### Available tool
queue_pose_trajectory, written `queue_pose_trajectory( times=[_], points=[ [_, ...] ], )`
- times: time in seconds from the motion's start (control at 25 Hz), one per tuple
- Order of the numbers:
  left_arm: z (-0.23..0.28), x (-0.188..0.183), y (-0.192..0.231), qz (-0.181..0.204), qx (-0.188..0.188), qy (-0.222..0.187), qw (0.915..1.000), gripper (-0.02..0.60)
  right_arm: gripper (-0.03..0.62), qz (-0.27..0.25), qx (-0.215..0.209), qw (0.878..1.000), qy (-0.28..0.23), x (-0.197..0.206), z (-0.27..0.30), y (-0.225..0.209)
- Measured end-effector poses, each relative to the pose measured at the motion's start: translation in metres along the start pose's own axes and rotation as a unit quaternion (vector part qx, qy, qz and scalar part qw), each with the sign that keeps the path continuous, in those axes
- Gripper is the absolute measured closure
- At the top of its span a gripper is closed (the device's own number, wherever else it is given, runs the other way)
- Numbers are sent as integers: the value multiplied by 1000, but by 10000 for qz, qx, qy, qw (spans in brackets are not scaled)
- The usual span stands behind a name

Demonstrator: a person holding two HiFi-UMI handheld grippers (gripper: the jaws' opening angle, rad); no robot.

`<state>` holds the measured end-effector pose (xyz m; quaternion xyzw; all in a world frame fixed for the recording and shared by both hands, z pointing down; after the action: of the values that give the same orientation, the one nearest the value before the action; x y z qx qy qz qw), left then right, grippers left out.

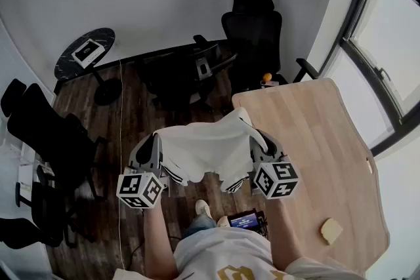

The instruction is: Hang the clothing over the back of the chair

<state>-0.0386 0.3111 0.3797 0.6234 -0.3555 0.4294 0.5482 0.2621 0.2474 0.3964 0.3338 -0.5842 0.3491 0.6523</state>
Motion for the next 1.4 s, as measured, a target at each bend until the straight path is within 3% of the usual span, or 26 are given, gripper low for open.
queue_pose_trajectory(
  times=[0.48,0.84,1.12,1.4],
  points=[
    [-11,-20,1,-45,-30,-216,9998,558,576,119,-226,9995,-180,-12,4,10],
    [14,-22,18,-253,-42,-281,9993,558,576,305,-435,9984,-191,-12,33,9],
    [70,-17,54,-288,22,-147,9995,558,576,374,-386,9985,-78,-2,93,-4],
    [180,-14,107,-598,413,91,9973,558,576,447,14,9988,183,6,190,-31]
  ],
)
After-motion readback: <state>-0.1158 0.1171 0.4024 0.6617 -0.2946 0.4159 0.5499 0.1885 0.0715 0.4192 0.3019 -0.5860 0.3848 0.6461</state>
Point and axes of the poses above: the fingertips, and each gripper's own axes: z forward along the fingers, y to its left, x out of its underside, the point moved 3 cm from there along -z, backward along the fingers, and after that the axes turned 13 degrees about -z, right-handed, at the moved point
